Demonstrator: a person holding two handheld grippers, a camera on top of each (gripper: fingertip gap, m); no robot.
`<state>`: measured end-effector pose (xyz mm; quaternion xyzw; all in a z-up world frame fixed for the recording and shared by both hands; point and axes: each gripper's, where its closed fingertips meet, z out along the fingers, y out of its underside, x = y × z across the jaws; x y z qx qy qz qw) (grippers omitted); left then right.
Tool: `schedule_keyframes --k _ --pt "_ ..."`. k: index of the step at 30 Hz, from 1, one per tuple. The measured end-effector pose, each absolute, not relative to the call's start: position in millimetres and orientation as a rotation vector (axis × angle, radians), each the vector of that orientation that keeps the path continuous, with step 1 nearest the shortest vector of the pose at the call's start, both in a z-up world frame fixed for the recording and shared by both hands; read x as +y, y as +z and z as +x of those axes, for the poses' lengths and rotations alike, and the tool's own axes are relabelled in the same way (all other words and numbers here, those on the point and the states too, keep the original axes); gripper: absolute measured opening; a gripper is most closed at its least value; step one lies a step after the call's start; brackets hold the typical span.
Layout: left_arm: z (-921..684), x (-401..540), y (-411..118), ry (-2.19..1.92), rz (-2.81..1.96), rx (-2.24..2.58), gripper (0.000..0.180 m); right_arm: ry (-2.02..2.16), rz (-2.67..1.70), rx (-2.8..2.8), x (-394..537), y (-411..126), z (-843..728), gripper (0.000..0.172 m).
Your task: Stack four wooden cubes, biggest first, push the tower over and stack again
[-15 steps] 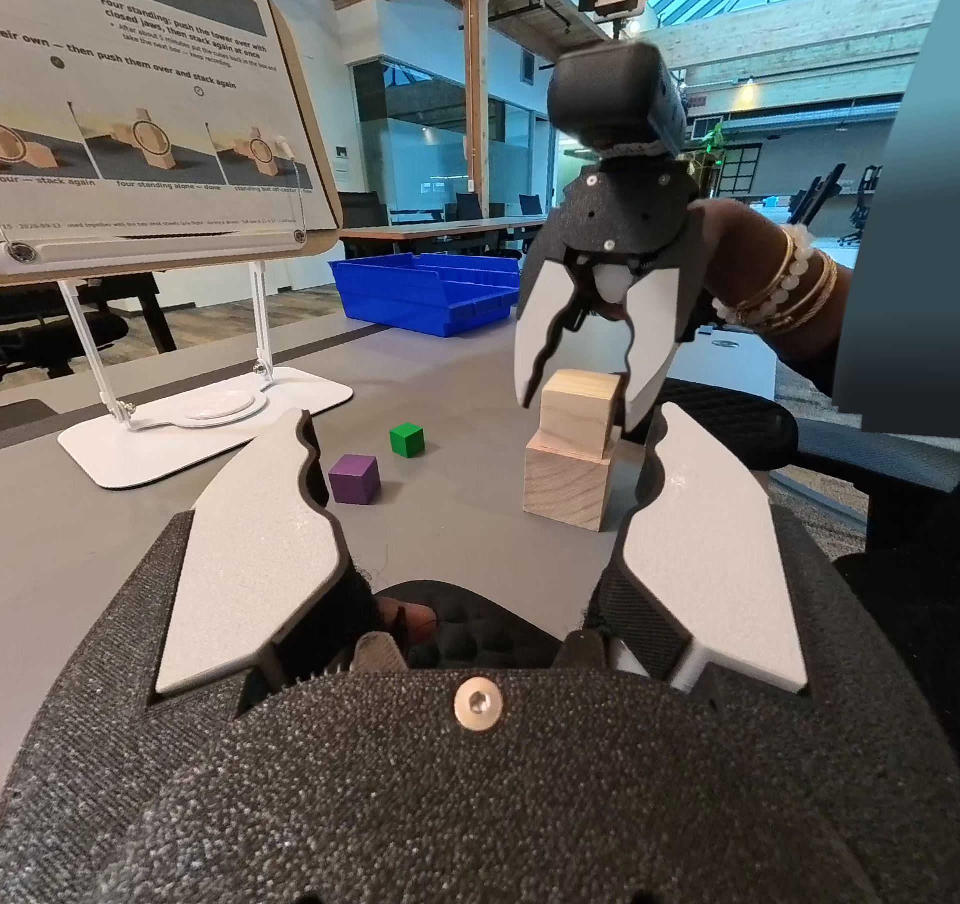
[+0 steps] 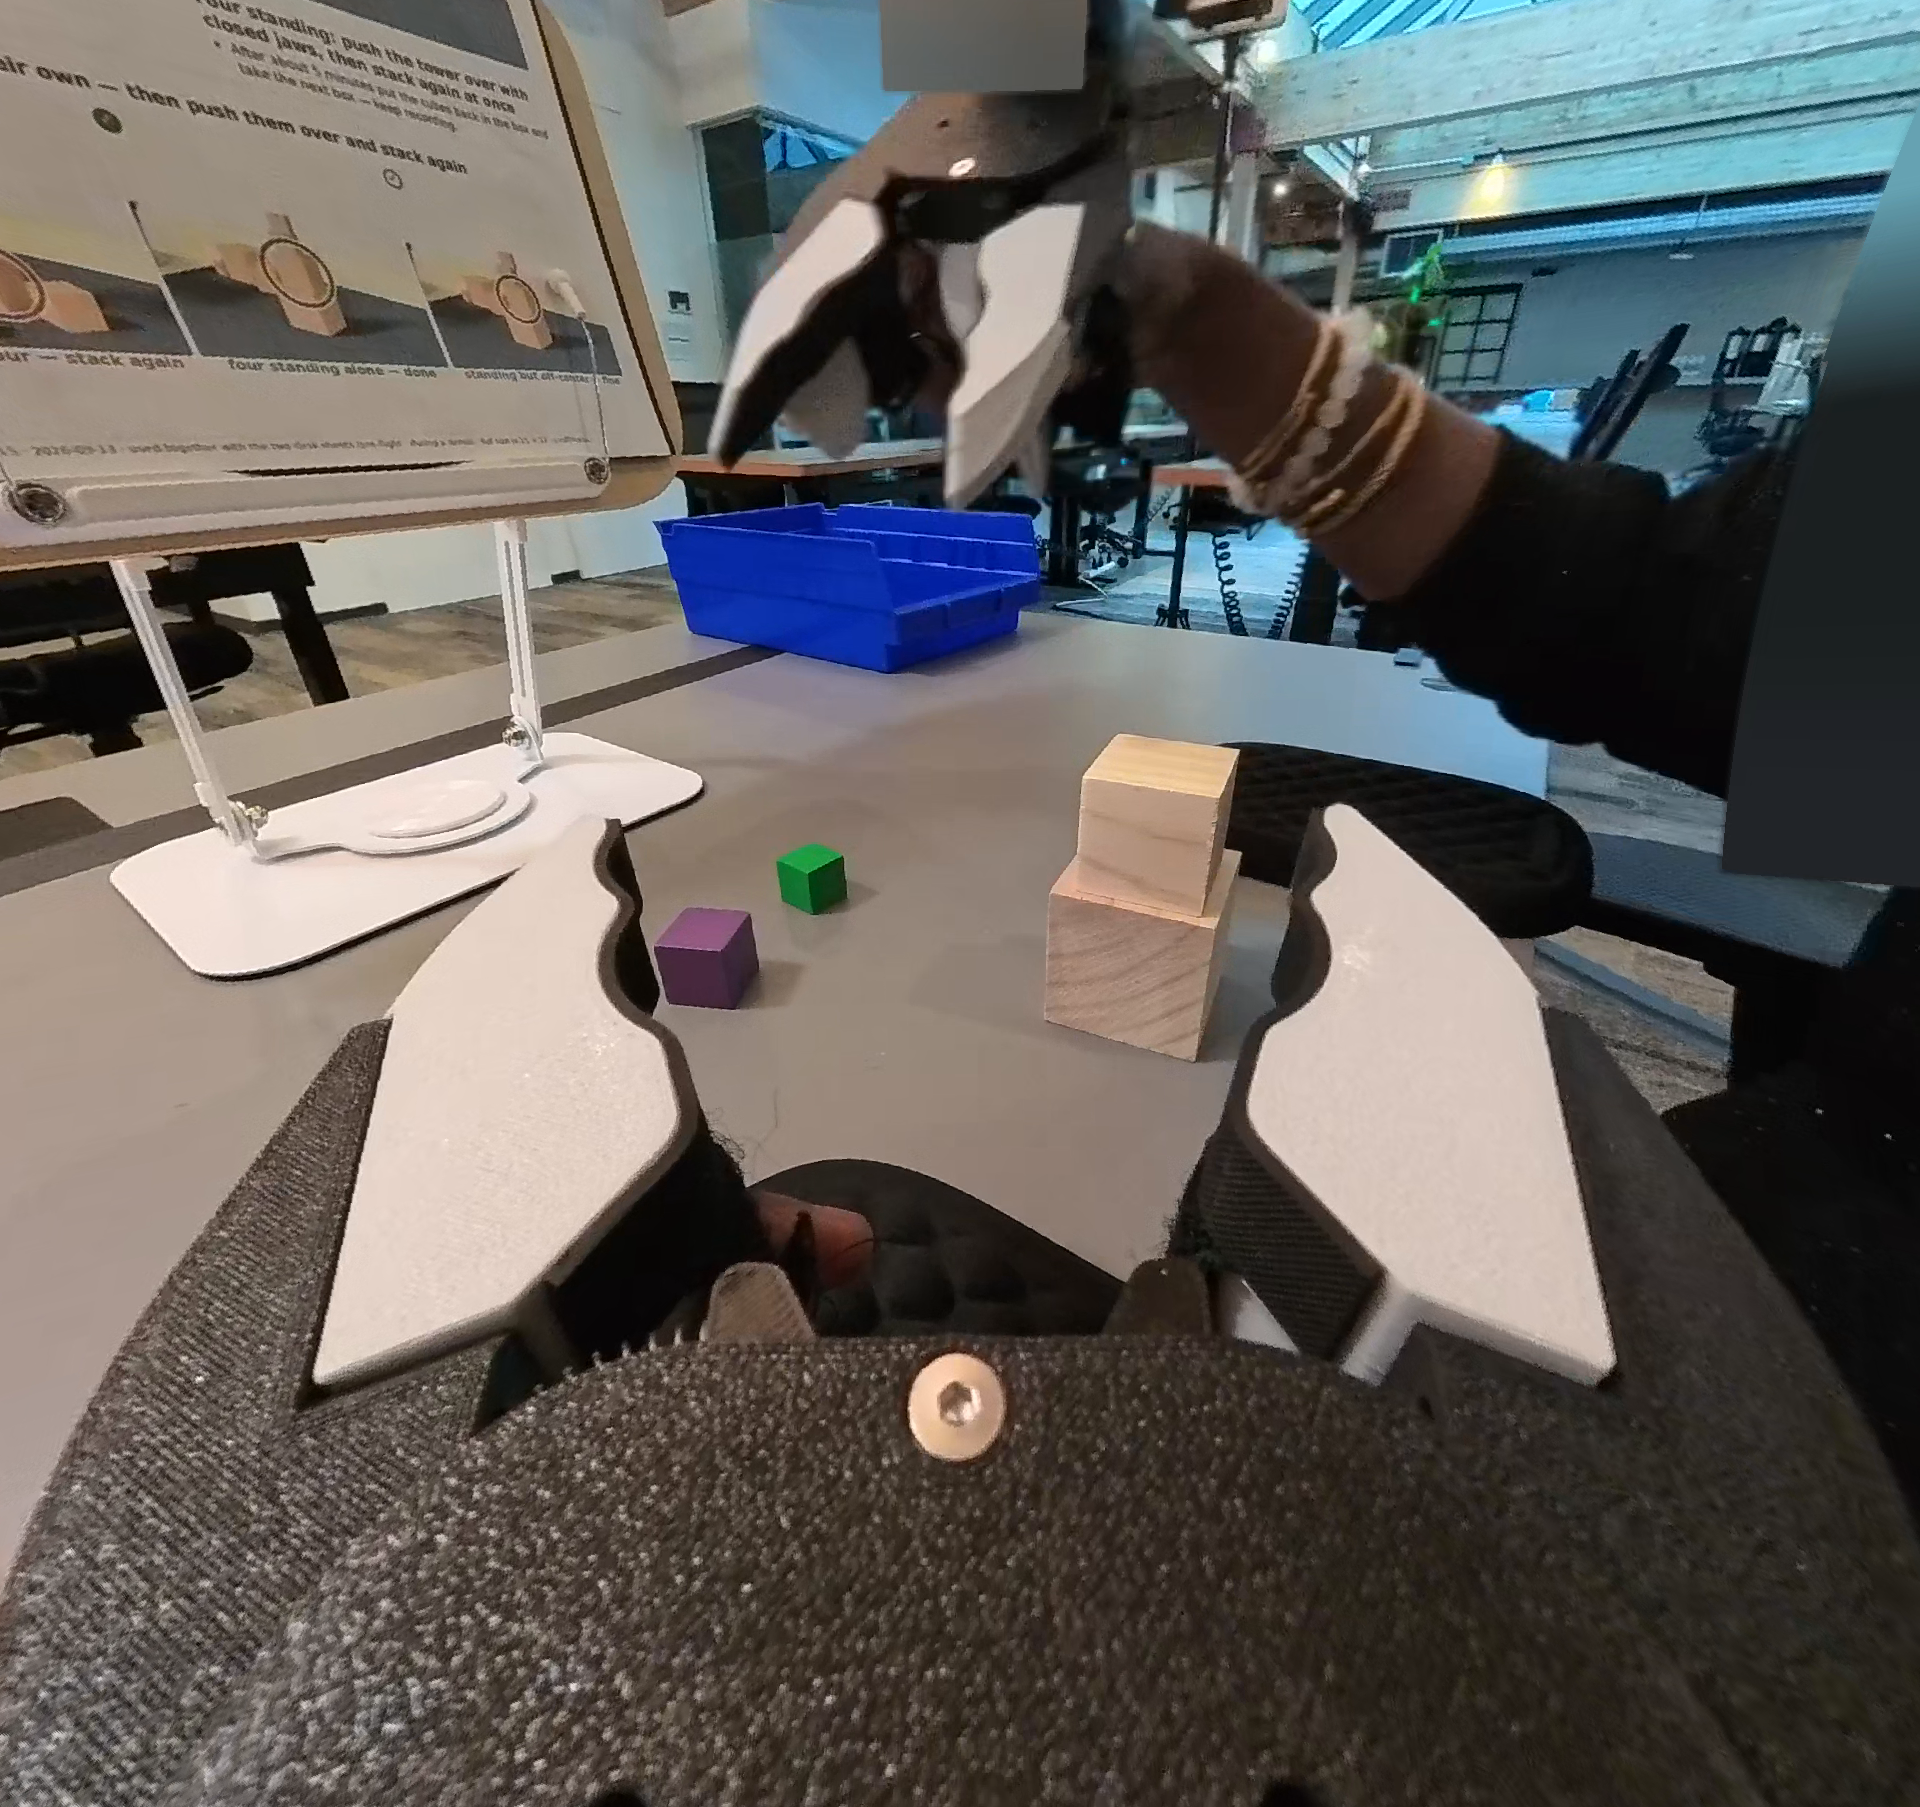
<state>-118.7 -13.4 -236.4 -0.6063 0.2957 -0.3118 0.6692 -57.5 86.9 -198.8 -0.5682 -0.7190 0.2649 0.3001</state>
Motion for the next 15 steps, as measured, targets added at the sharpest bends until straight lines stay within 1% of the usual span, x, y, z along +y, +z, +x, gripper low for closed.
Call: schedule_keyframes --k 6,11,15 --pt "-117.4 -14.1 -237.2 -0.7 -1.368 0.678 0.118 0.69 -1.401 -2.045 113.0 -241.8 -93.7 0.079" --pt "-117.9 -14.5 -236.4 -0.707 -1.362 0.674 0.12 0.721 -1.386 -2.166 117.0 -276.1 -106.5 0.077" --pt "-117.9 -14.2 -236.5 -0.715 -1.365 0.673 0.12 0.748 -1.372 -2.206 117.8 -293.0 -112.7 0.073"
